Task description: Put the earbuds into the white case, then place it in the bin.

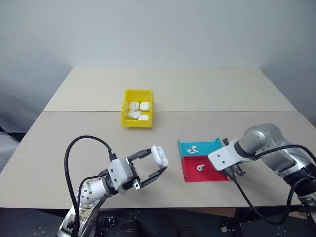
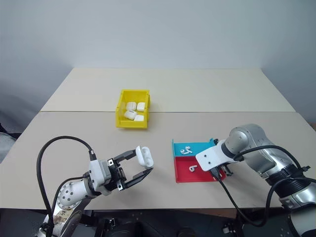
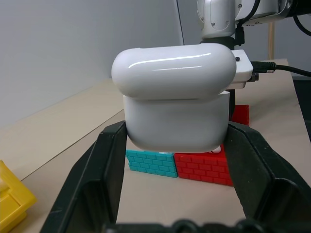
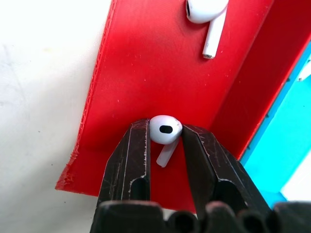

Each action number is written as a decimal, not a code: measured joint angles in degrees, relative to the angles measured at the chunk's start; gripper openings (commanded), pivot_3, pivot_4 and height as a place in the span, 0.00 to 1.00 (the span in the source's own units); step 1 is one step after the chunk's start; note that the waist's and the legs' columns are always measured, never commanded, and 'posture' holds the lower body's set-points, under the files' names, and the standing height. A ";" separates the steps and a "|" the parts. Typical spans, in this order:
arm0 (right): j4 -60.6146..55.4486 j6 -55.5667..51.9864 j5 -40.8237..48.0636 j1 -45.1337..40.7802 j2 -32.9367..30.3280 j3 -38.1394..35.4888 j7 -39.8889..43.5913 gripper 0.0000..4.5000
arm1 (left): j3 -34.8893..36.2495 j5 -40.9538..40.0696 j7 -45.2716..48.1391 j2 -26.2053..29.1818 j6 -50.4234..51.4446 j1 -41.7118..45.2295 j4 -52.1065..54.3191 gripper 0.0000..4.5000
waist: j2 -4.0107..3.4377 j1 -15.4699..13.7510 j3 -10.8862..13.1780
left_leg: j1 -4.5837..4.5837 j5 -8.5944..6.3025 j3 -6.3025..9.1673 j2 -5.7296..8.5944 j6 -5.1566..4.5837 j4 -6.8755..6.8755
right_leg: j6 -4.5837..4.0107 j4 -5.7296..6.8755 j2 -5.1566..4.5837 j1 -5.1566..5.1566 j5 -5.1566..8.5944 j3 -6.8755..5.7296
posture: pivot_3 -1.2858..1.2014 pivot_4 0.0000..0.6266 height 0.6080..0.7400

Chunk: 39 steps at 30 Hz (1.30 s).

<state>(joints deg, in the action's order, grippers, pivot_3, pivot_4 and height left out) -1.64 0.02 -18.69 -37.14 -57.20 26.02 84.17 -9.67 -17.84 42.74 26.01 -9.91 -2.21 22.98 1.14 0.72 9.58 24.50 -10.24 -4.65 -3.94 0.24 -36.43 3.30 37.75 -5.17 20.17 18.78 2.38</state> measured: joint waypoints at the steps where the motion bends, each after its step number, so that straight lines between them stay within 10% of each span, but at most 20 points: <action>1: 0.00 0.00 -0.19 0.00 0.00 -0.02 -0.15 0.27 | 0.00 0.00 0.01 -0.03 0.00 0.00 0.00 0.61 | 0.00 0.00 0.00 | -0.01 0.00 -0.01 0.00 0.00 0.00 | 0.00 0.01 0.00 0.00 0.00 0.00 | 0.52 0.24 1.00; 8: -3.26 -6.28 7.20 0.48 0.44 -5.71 -0.09 0.27 | -0.04 -0.59 0.57 -1.17 -0.04 1.14 0.00 0.61 | 0.00 -0.02 0.01 | 0.03 0.00 -0.01 0.00 0.00 0.02 | 0.00 0.05 0.00 0.05 0.00 0.04 | 0.52 0.24 1.00; 22: -24.18 -31.90 54.24 2.60 19.96 -42.52 -18.34 0.27 | -0.44 -11.12 2.94 -1.99 10.18 11.18 5.86 0.61 | 0.02 -0.21 0.01 | 0.12 -0.01 0.13 0.00 0.00 0.04 | 0.00 0.02 0.04 0.02 0.00 -0.02 | 0.52 0.24 1.00; 39: -25.54 -18.79 61.14 7.49 27.75 -35.50 -17.86 0.27 | 0.01 -15.17 6.74 -1.82 13.70 15.13 7.56 0.61 | 0.01 -0.11 0.00 | 0.11 0.01 0.11 0.00 0.00 0.03 | 0.01 0.08 0.07 0.07 0.00 0.01 | 0.52 0.24 1.00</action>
<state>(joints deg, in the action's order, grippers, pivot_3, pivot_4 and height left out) -27.18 -18.77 42.45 -29.65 -29.45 -9.48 66.31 -9.65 -33.01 49.48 24.19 3.79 12.92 30.54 1.15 0.61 9.58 24.61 -10.23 -4.54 -3.94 0.24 -36.40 3.32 37.83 -5.10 20.23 18.77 2.39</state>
